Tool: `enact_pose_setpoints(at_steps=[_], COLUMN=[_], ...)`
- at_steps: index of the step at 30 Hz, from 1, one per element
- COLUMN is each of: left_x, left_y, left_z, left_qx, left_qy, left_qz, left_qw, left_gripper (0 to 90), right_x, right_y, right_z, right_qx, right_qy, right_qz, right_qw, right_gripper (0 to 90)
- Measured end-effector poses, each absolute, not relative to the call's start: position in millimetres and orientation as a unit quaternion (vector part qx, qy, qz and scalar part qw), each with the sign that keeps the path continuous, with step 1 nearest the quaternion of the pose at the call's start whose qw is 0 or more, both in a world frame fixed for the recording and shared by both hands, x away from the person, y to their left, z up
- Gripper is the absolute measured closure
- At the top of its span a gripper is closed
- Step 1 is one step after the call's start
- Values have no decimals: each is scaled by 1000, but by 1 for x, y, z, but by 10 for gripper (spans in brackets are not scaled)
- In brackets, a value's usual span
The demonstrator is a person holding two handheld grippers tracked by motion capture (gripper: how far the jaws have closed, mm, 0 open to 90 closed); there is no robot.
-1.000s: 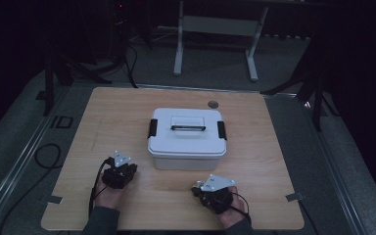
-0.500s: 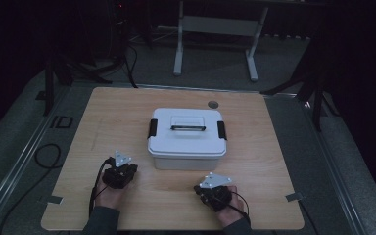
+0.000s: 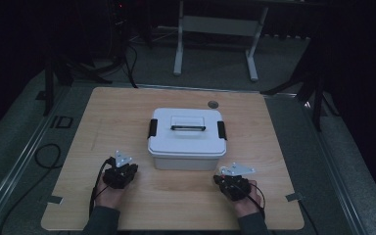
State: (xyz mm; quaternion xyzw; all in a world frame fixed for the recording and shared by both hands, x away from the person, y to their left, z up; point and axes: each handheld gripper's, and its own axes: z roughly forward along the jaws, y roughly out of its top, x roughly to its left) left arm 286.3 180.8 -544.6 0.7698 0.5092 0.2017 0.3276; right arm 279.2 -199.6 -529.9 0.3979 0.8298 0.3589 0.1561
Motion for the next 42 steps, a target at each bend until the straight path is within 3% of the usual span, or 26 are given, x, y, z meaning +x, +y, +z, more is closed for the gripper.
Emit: enact_pose_setpoints(at_steps=[11,22,42], left_x=[286,286,286], left_y=[180,175,153], left_z=[-545,-541,-524], left_qx=[771,774,781], left_qy=[506,497,457], left_qz=[202,203,203], left_qw=[328,336,375], left_gripper=[852,855,854], right_x=[284,313,336], right_y=[-220,-237,-231], right_z=[-518,-484,-478], right_qx=[408,409,392], right_qy=[817,800,807], right_qz=[375,391,399], right_qw=[157,199,189], right_gripper=[899,899,899])
